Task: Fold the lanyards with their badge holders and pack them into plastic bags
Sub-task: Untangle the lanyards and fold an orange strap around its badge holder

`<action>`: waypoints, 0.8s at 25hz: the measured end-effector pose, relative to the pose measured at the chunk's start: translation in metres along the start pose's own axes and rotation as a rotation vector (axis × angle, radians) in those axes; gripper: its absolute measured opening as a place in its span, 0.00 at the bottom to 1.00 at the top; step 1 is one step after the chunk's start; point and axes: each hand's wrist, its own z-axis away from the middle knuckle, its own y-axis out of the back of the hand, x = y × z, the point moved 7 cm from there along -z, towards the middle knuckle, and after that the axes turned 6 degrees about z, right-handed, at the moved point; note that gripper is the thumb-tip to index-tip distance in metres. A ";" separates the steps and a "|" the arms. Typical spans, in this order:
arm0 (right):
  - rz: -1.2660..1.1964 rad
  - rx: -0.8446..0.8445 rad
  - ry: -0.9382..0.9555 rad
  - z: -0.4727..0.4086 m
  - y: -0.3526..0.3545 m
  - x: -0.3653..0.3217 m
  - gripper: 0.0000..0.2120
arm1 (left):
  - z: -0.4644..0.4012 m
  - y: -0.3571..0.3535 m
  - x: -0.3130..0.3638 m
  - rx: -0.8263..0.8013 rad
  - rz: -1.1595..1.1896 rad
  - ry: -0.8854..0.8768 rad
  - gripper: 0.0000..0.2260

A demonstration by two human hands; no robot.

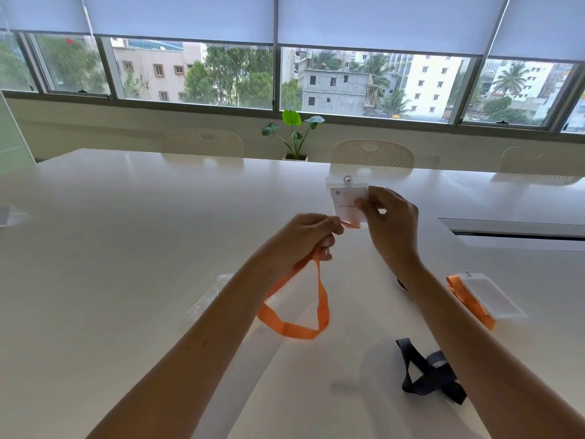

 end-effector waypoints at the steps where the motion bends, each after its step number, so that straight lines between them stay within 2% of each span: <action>1: 0.020 -0.030 0.020 -0.001 -0.001 0.003 0.06 | -0.002 0.002 0.009 -0.009 0.026 -0.021 0.12; 6: -0.026 -0.229 0.006 0.003 -0.012 0.022 0.05 | -0.014 0.018 0.046 -0.006 0.273 -0.090 0.11; 10: -0.121 -0.480 -0.084 0.019 -0.026 0.032 0.07 | -0.022 0.025 0.053 -0.030 0.382 -0.093 0.09; 14: -0.383 -0.667 -0.214 0.034 -0.031 0.031 0.11 | -0.026 0.035 0.046 -0.028 0.436 -0.032 0.09; 18: -0.738 -0.800 -0.385 0.044 -0.033 0.029 0.06 | -0.028 0.047 0.023 0.066 0.421 0.085 0.12; 20: -0.892 -0.847 -0.467 0.048 -0.033 0.029 0.07 | -0.029 0.051 0.010 0.097 0.417 0.160 0.14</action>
